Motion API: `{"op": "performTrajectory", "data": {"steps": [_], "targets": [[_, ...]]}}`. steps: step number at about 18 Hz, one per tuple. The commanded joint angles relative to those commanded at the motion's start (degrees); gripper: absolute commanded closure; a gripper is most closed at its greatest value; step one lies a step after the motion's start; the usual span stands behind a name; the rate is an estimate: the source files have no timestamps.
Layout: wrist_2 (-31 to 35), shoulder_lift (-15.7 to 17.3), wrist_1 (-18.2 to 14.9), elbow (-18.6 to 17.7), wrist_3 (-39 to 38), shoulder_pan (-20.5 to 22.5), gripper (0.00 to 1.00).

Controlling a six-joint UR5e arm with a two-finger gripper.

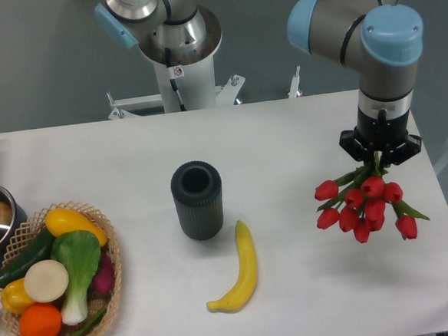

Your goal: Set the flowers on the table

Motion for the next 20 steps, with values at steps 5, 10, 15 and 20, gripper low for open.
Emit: {"op": "performTrajectory", "data": {"steps": [5,10,15,20], "targets": [[0.0,-1.9,0.4,0.1,0.0,-1.1,1.00],[0.3,-6.5,0.8,0.4,-0.5,-4.2,0.93],[-0.4,-7.2,0.8,0.3,-0.3,-5.0,0.27],[-0.4,-6.5,1.1,-0.5,-0.4,-4.8,0.00]]}}
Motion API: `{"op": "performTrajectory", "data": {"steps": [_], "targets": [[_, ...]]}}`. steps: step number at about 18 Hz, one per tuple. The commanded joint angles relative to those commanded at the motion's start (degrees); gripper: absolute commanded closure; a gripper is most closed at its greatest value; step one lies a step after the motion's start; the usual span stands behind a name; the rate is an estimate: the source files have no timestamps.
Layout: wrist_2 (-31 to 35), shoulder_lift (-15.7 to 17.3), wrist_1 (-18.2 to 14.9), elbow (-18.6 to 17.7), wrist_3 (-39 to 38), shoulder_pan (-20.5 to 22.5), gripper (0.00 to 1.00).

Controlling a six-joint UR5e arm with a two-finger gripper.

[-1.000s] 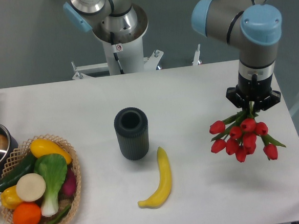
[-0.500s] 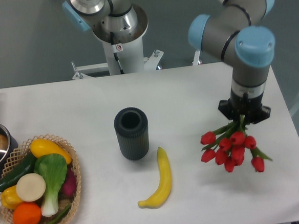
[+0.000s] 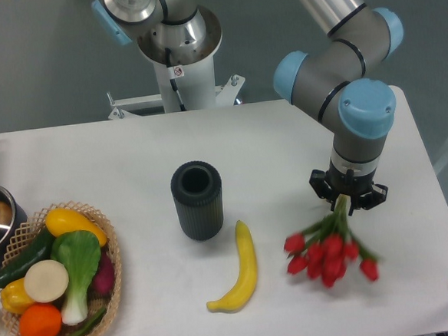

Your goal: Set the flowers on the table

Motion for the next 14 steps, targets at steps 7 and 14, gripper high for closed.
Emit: {"op": "performTrajectory", "data": {"steps": [7,14], "targets": [[0.1,3.3,6.7,-5.1,0.4,2.7,0.00],[-0.5,5.0,7.0,-5.4,0.4,3.9,0.00]]}}
